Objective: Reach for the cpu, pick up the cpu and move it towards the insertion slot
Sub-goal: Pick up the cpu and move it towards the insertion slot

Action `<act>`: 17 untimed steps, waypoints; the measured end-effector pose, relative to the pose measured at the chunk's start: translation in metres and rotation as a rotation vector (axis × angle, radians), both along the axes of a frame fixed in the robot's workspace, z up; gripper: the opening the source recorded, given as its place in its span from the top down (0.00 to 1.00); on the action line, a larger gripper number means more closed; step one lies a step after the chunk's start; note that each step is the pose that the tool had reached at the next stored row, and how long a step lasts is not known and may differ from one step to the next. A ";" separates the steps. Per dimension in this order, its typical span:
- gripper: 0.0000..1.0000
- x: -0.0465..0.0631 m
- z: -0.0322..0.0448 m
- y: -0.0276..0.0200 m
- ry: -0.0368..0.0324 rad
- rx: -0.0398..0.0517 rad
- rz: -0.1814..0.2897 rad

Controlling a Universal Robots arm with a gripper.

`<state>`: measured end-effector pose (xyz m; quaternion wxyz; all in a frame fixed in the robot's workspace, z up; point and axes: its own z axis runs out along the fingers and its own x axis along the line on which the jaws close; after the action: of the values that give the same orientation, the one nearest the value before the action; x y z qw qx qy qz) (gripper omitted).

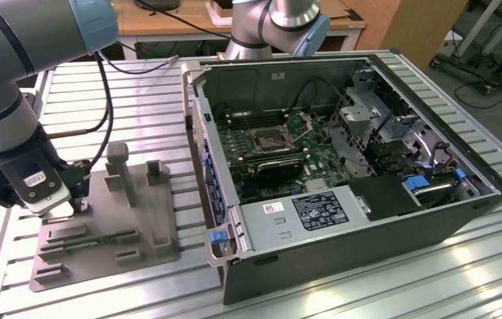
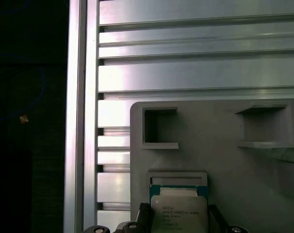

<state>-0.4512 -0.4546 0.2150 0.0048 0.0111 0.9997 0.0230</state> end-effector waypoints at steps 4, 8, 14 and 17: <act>0.46 0.000 0.0013 0.0000 0.0002 -0.0001 0.000; 0.46 0.000 0.0034 0.0000 0.0000 0.0000 0.000; 0.46 0.000 0.0070 0.0000 -0.0001 -0.0001 0.000; 0.46 0.000 0.0078 0.0000 -0.0003 0.0001 0.000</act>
<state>-0.4511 -0.4546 0.2228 0.0049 0.0110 0.9997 0.0230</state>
